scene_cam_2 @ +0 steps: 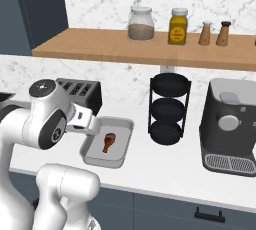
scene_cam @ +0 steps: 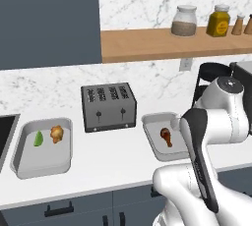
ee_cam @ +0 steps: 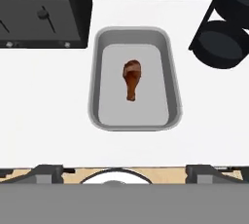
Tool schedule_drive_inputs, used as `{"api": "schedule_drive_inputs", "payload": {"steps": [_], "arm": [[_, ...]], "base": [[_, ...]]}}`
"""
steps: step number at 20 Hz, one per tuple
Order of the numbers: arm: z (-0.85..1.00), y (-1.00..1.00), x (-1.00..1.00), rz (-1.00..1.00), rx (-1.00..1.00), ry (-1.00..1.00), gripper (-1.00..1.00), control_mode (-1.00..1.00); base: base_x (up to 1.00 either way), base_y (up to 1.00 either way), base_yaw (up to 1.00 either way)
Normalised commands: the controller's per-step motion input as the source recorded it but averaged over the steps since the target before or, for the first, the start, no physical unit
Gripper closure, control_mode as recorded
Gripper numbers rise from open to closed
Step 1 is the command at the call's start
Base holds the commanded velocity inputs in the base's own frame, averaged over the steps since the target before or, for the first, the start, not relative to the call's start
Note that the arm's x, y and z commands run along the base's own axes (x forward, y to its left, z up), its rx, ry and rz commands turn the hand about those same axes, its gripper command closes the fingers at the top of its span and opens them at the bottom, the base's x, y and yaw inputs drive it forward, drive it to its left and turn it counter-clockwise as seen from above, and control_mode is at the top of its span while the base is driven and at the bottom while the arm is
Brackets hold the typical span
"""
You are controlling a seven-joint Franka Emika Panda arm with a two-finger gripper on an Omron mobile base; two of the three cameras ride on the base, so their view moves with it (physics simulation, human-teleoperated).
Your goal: Place one lemon wedge and one chicken drumstick in each tupperware on the nearby counter, to pack two identical lunches.
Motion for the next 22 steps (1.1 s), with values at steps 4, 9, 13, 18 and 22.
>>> {"api": "schedule_drive_inputs", "payload": {"steps": [4, 9, 13, 18, 22], "arm": [[0.0, 0.0, 0.0, 0.0, 0.0, 0.0, -1.0, 1.0], [0.0, 0.0, 0.0, 0.0, 0.0, 0.0, -1.0, 1.0], [0.0, 0.0, 0.0, 0.0, 0.0, 0.0, -1.0, 1.0], [0.0, 0.0, 0.0, 0.0, 0.0, 0.0, -1.0, 1.0], [0.0, 0.0, 0.0, 0.0, 0.0, 0.0, -1.0, 1.0]], "base": [[-0.82, -0.02, 0.0], [-0.89, -0.34, -0.02], [-0.89, -0.83, -0.05], [-0.4, -1.0, -0.03], [-0.03, -1.0, -0.08]]}}
